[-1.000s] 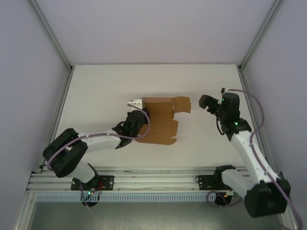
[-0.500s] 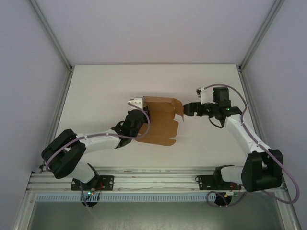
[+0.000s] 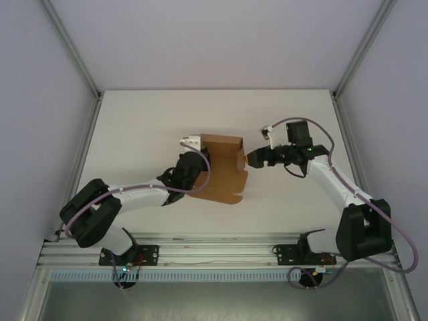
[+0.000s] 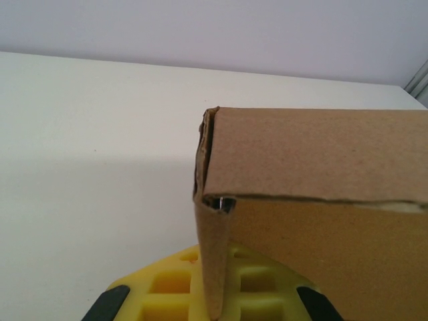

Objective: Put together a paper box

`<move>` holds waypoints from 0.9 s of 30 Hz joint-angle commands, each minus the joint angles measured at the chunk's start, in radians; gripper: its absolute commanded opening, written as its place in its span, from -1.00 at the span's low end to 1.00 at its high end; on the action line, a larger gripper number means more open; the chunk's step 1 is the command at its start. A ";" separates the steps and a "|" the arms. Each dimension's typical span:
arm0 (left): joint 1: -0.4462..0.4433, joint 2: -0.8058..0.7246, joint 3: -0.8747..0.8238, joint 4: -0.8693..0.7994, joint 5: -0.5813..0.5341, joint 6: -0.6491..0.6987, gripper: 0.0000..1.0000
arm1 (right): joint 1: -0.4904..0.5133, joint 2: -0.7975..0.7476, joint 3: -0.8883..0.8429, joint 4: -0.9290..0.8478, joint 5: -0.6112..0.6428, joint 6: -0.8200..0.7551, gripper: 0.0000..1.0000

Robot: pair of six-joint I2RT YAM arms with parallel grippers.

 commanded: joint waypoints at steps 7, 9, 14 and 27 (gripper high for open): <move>-0.007 0.022 0.039 -0.037 -0.008 0.024 -1.00 | 0.029 -0.028 0.040 -0.083 -0.003 -0.119 0.36; -0.007 0.020 0.039 -0.041 -0.004 0.025 -1.00 | 0.029 -0.029 0.042 -0.085 0.001 -0.126 0.36; -0.006 0.017 0.041 -0.050 0.008 0.039 -1.00 | 0.029 -0.015 0.061 -0.056 0.001 -0.103 0.29; -0.010 0.034 0.068 -0.065 0.013 0.035 -1.00 | 0.155 0.030 0.067 0.103 0.238 0.068 0.20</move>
